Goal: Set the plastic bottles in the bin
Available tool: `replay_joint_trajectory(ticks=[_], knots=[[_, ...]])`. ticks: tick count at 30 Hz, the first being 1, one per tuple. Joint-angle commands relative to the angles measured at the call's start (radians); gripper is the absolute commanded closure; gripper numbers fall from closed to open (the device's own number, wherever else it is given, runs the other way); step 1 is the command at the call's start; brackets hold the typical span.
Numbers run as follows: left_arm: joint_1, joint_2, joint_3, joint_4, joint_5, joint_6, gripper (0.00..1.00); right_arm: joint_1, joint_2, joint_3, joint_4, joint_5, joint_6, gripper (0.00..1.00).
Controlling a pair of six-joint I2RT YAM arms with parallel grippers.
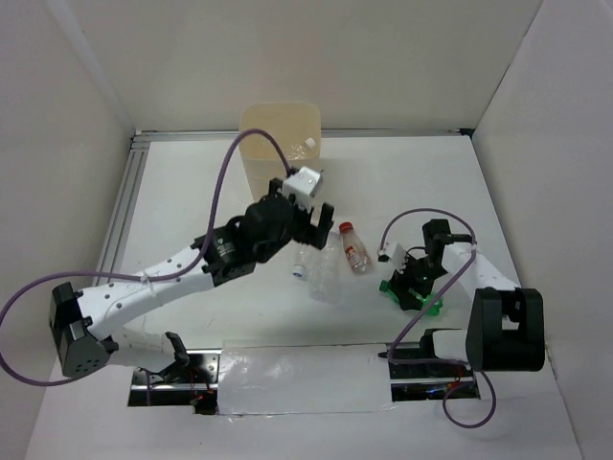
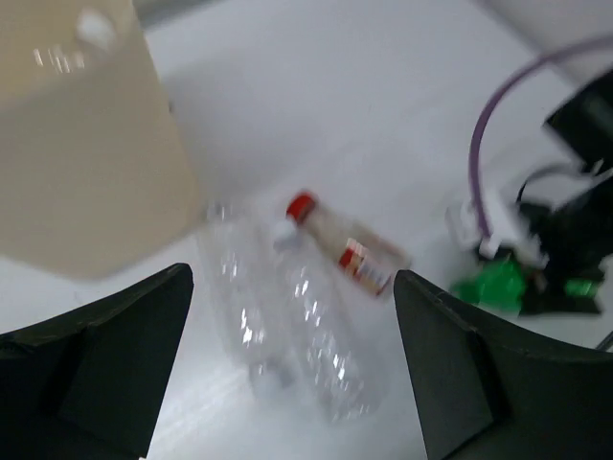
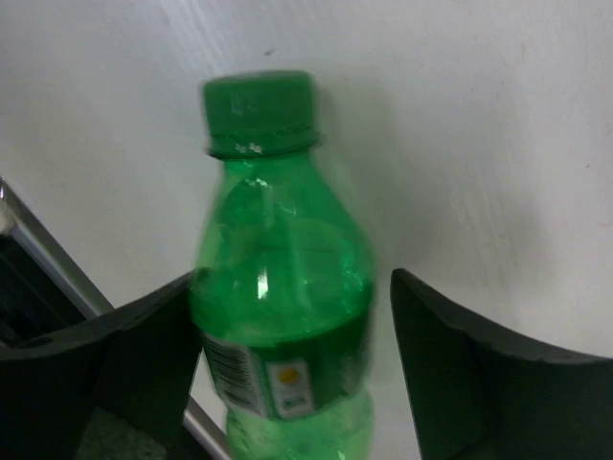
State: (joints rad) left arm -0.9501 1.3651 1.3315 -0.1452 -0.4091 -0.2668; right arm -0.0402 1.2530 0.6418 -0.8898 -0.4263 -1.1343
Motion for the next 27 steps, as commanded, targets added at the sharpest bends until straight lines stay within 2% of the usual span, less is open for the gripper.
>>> replay_joint_trajectory(ticks=[1,4,5,8,9,13,14,15,16,17,19,20,21,22,23,25,27], knots=[[-0.018,-0.066,-0.219,-0.016,-0.054,-0.06,0.02,0.019,0.04,-0.004,0.117,0.072,0.05,0.22],[-0.018,-0.077,-0.356,0.013,-0.054,-0.117,0.0,0.028,0.066,-0.004,0.126,0.092,0.059,0.37],[-0.018,-0.077,-0.374,0.013,-0.068,-0.127,0.0,0.028,0.066,-0.004,0.126,0.092,0.059,0.49],[-0.018,0.008,-0.374,0.004,-0.102,-0.181,0.0,0.028,0.066,0.021,0.082,0.08,0.059,0.7],[-0.007,0.029,-0.365,0.004,-0.112,-0.181,0.0,0.016,0.066,0.047,0.053,0.046,0.048,0.81],[0.003,0.101,-0.338,0.018,-0.112,-0.195,0.0,-0.053,-0.001,0.328,-0.162,-0.108,0.033,0.83],[0.004,0.11,-0.338,0.027,-0.103,-0.195,0.0,-0.053,-0.001,0.496,-0.21,-0.138,0.044,0.83],[0.016,0.136,-0.327,0.045,-0.091,-0.186,0.0,-0.053,0.012,0.677,-0.21,-0.232,0.114,0.83],[0.016,0.137,-0.327,0.045,-0.091,-0.186,0.0,-0.053,0.028,0.679,-0.21,-0.233,0.114,0.83],[0.03,0.159,-0.313,0.056,-0.091,-0.186,0.0,-0.053,0.048,0.854,-0.168,-0.27,0.161,0.83],[0.042,0.187,-0.301,0.056,-0.091,-0.186,0.0,-0.053,0.1,0.996,-0.06,-0.395,0.362,0.83],[0.056,0.198,-0.292,0.065,-0.077,-0.196,0.0,-0.053,0.111,1.065,0.142,-0.435,0.457,0.83],[0.056,0.207,-0.292,0.065,-0.059,-0.196,0.0,-0.041,0.12,1.078,0.264,-0.506,0.558,0.83],[0.065,0.216,-0.292,0.076,-0.059,-0.196,0.0,-0.024,0.132,1.078,0.379,-0.532,0.737,0.83],[0.065,0.216,-0.292,0.091,-0.045,-0.206,0.0,0.03,0.167,1.087,0.607,-0.545,0.821,0.83],[0.065,0.216,-0.302,0.101,-0.036,-0.206,0.0,0.112,0.229,1.133,0.745,-0.507,0.945,0.83],[0.065,0.204,-0.327,0.111,-0.027,-0.227,0.0,0.218,0.365,1.215,0.817,-0.467,1.039,0.83]])
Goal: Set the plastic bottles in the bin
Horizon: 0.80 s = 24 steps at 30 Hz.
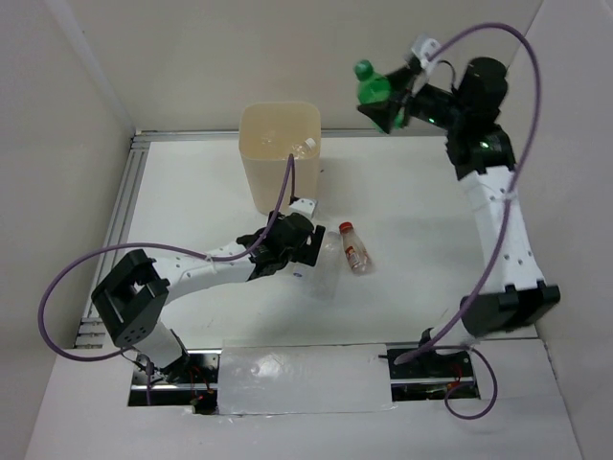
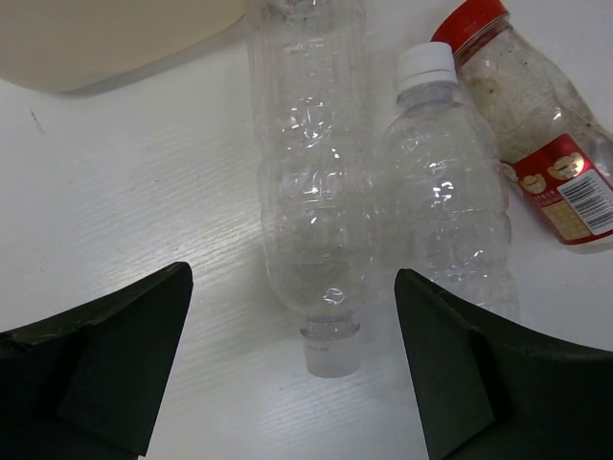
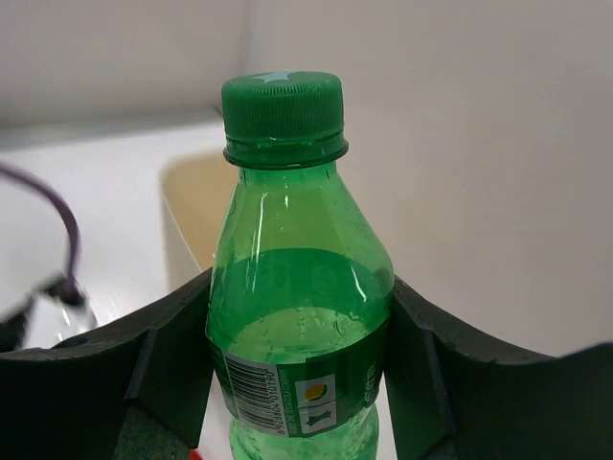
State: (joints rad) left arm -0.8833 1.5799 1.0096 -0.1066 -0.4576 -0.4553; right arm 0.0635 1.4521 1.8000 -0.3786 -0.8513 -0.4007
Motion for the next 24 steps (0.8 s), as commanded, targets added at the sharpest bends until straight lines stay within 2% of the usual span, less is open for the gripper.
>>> replay_joint_trajectory(ticks=[1,4,8,10,12,13,15,16,18,20,24], knots=[[-0.002,-0.023,-0.005,0.082,0.022,-0.039,0.0,0.143,0.209,0.131,0.338,-0.031,0.338,0.83],[-0.002,-0.047,-0.029,0.082,0.022,-0.049,0.0,0.254,0.35,0.255,0.449,0.012,0.398,0.83],[-0.011,-0.069,-0.04,0.082,0.022,-0.068,0.0,0.358,0.545,0.517,0.408,0.037,0.418,0.82],[-0.011,-0.069,-0.051,0.073,0.022,-0.077,0.0,0.386,0.642,0.59,0.397,0.037,0.457,0.8],[-0.02,-0.069,-0.051,0.073,0.022,-0.086,0.02,0.397,0.694,0.59,0.397,0.046,0.48,0.76],[-0.02,-0.069,-0.051,0.073,0.013,-0.086,0.02,0.409,0.706,0.581,0.397,0.055,0.481,0.56],[-0.02,-0.044,-0.051,0.073,0.013,-0.086,0.02,0.409,0.731,0.581,0.362,0.076,0.442,0.37],[-0.02,-0.034,-0.04,0.073,0.013,-0.076,0.02,0.409,0.741,0.59,0.325,0.09,0.432,0.21],[-0.02,0.004,-0.025,0.073,0.013,-0.063,0.03,0.389,0.729,0.59,0.305,0.09,0.444,0.07],[-0.02,0.031,-0.009,0.073,0.013,-0.063,0.03,0.34,0.705,0.608,0.291,0.09,0.473,0.0],[-0.02,0.104,0.021,0.085,0.023,-0.033,0.04,0.23,0.598,0.595,0.18,0.122,0.471,0.0]])
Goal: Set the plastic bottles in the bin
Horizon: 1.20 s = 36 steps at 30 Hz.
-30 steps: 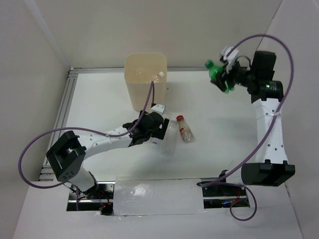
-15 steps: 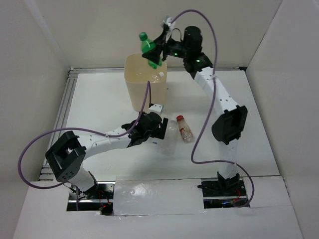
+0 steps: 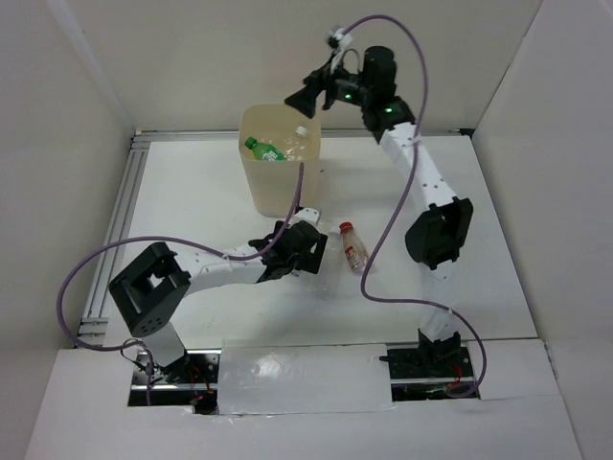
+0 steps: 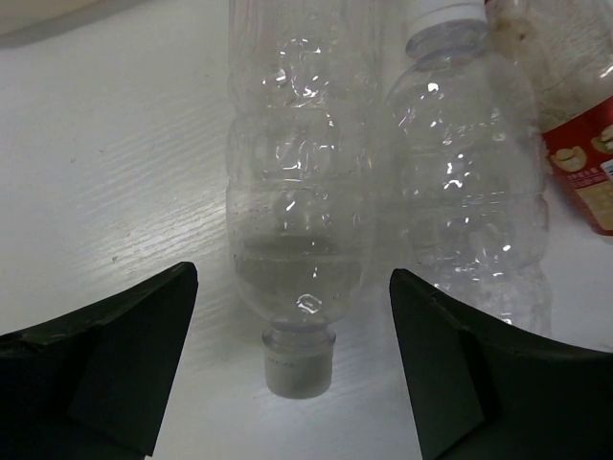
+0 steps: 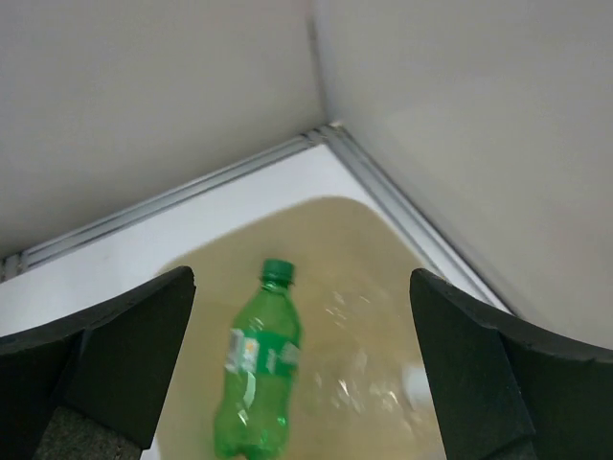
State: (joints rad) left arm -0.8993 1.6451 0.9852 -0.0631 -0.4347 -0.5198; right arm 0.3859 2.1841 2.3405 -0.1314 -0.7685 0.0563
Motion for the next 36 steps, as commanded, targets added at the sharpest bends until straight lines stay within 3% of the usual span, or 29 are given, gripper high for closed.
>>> replay_joint_trajectory(ticks=[1,5,8,9,11,12,15,16,17,18,21,23,30,31,36], knots=[[0.005,0.057,0.065,0.042,0.001,0.043,0.06,-0.141,-0.188,0.042,-0.114,0.04,-0.037,0.0],[0.014,0.185,0.127,0.031,-0.002,0.053,0.12,-0.269,-0.369,-0.165,-0.345,-0.009,-0.209,0.0],[0.025,0.209,0.139,0.029,0.028,0.064,0.19,-0.361,-0.537,-0.448,-0.428,-0.098,-0.324,0.0],[0.025,0.222,0.139,0.029,0.028,0.073,0.36,-0.375,-0.579,-0.589,-0.448,-0.11,-0.364,0.0],[0.034,0.222,0.148,0.029,0.053,0.082,0.55,-0.404,-0.7,-0.726,-0.474,-0.11,-0.443,0.04],[0.034,0.202,0.136,0.029,0.053,0.083,0.68,-0.413,-0.734,-0.853,-0.475,-0.11,-0.46,0.17],[0.01,0.102,0.087,0.029,0.062,0.092,0.86,-0.426,-0.846,-1.043,-0.516,-0.11,-0.523,0.48],[-0.001,0.064,0.076,0.029,0.062,0.092,0.9,-0.436,-0.868,-1.084,-0.516,-0.092,-0.533,0.67],[-0.022,-0.027,0.054,0.017,0.08,0.115,0.92,-0.436,-0.903,-1.119,-0.528,-0.066,-0.558,0.7],[-0.032,-0.124,0.053,0.017,0.092,0.128,0.95,-0.436,-0.929,-1.186,-0.516,-0.03,-0.549,0.67],[-0.044,-0.244,0.079,-0.001,0.115,0.15,0.95,-0.436,-0.942,-1.262,-0.516,0.008,-0.561,0.36],[-0.044,-0.289,0.159,-0.01,0.103,0.171,0.95,-0.436,-0.931,-1.314,-0.502,0.054,-0.544,0.24],[0.055,-0.234,0.445,0.074,0.016,0.218,0.95,-0.427,-0.839,-1.348,-0.49,0.054,-0.516,0.13],[0.078,-0.188,0.475,0.083,-0.004,0.207,0.91,-0.427,-0.839,-1.348,-0.49,0.054,-0.516,0.11],[0.223,-0.045,0.608,0.135,-0.168,0.106,0.93,-0.395,-0.839,-1.348,-0.47,0.064,-0.507,0.09]])
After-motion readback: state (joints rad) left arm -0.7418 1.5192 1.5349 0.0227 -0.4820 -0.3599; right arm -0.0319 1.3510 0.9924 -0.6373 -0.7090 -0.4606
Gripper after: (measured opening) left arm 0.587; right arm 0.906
